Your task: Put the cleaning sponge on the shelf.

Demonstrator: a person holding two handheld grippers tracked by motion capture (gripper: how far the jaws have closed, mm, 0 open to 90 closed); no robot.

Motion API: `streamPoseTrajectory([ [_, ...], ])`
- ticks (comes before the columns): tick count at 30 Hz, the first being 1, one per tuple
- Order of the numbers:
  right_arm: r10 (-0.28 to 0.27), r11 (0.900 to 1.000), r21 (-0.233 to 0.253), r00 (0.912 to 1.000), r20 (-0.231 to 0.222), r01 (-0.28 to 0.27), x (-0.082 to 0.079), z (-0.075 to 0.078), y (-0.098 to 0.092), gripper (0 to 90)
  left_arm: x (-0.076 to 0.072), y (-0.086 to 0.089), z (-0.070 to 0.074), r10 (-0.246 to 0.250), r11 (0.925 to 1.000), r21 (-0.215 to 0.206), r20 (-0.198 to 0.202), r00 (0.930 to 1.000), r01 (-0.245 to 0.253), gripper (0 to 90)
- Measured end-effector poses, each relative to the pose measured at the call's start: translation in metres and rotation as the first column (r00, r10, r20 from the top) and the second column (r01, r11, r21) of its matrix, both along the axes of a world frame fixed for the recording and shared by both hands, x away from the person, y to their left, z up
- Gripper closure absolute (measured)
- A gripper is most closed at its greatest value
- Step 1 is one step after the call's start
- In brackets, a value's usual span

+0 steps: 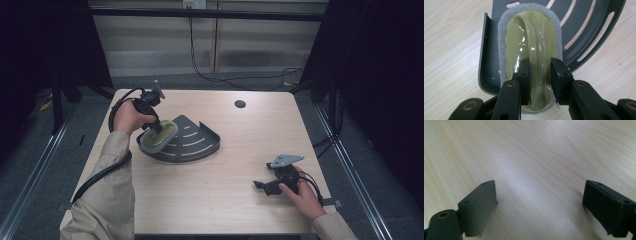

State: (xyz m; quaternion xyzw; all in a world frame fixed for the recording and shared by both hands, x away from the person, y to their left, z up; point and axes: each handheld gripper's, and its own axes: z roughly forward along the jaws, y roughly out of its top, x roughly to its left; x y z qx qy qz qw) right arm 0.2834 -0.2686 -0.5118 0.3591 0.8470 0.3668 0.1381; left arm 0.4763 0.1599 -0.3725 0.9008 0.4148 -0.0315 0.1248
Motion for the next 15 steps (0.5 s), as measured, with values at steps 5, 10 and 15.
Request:
streamPoseTrajectory([
  [5,0.0,1.0,0.0,1.0,0.0,0.0,0.0,0.0,0.0,11.5,0.003,-0.002,-0.005,-0.002,1.0,-0.009,0.002,1.0,0.002,71.0],
  [10,-0.001,1.0,0.001,1.0,-0.001,0.001,0.0,0.0,0.0,11.5,0.006,-0.002,-0.011,-0.005,1.0,-0.003,-0.007,1.0,0.005,71.1],
  [15,-0.001,1.0,0.001,1.0,-0.001,0.001,0.0,0.0,0.0,11.5,0.009,-0.001,-0.017,-0.004,1.0,-0.006,-0.002,1.0,0.004,71.1],
])
